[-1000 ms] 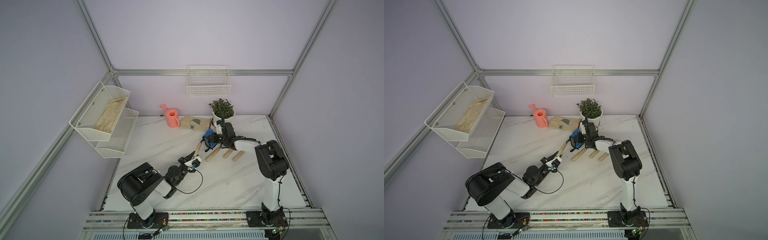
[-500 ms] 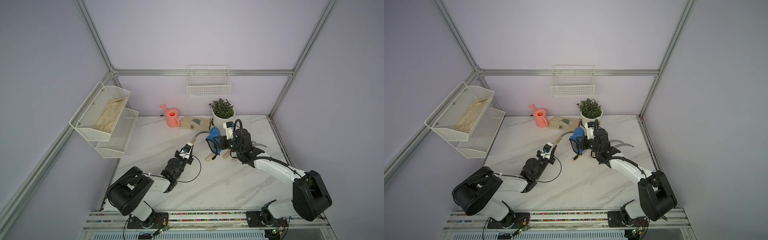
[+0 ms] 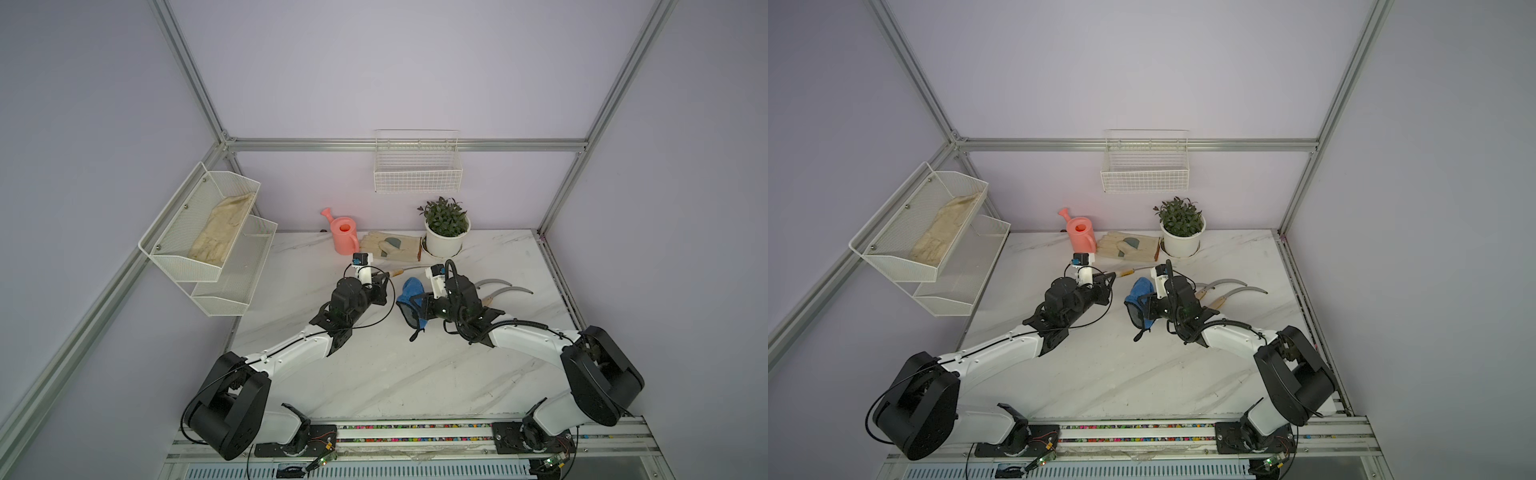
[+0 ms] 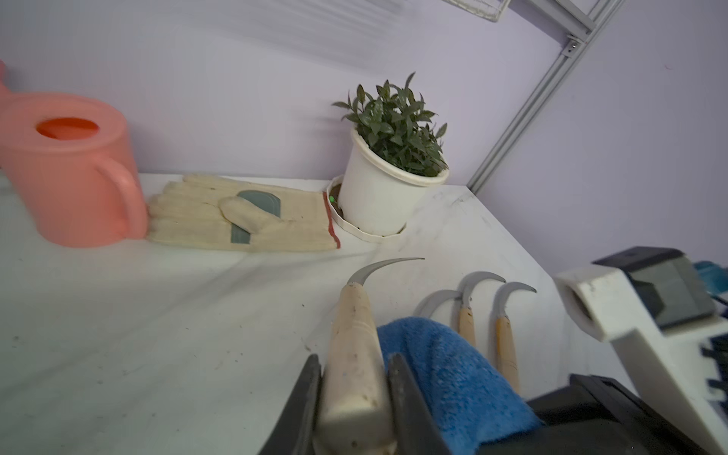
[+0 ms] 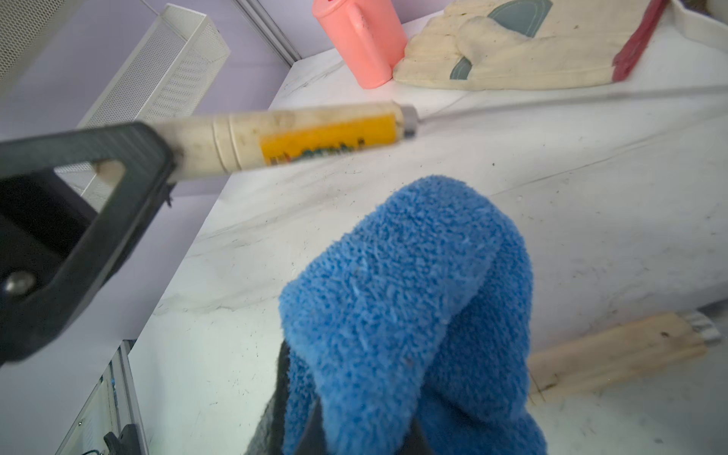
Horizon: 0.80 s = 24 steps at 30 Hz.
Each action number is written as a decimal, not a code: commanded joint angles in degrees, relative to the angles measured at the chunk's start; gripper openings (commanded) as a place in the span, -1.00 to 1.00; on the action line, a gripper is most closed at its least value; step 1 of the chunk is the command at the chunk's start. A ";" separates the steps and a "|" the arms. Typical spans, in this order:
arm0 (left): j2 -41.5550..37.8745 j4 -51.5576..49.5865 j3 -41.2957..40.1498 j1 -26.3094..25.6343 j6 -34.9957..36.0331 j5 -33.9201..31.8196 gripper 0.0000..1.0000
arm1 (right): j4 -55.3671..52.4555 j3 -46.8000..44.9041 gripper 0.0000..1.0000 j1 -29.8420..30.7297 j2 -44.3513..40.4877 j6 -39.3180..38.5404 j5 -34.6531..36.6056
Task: Wipe small sickles with rags
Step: Adjust the small sickle.
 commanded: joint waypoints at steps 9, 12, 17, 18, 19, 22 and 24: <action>-6.62 0.81 -3.60 0.09 -10.36 15.18 -1.00 | 5.90 11.79 -1.00 0.50 11.28 0.25 7.12; -7.60 0.20 -5.21 0.09 -10.19 15.40 -1.00 | 5.76 13.56 -1.00 0.50 11.69 -0.38 7.19; -7.21 0.19 -6.98 -0.09 -10.05 17.76 -1.00 | 4.50 15.90 -1.00 0.50 11.83 -1.47 7.46; -6.90 0.19 -7.35 -0.09 -10.05 17.78 -1.00 | 4.40 16.01 -1.00 0.50 11.57 -1.61 7.37; -6.55 0.16 -7.68 -0.09 -9.88 17.85 -1.00 | 4.25 16.16 -1.00 0.50 11.31 -1.75 7.21; -5.30 0.13 -8.48 -0.26 -9.38 17.84 -1.00 | 3.38 16.61 -1.00 0.50 10.73 -2.12 7.70; -4.51 0.15 -8.56 -0.43 -9.22 17.94 -1.00 | 2.74 17.36 -1.00 0.48 11.20 -2.27 7.36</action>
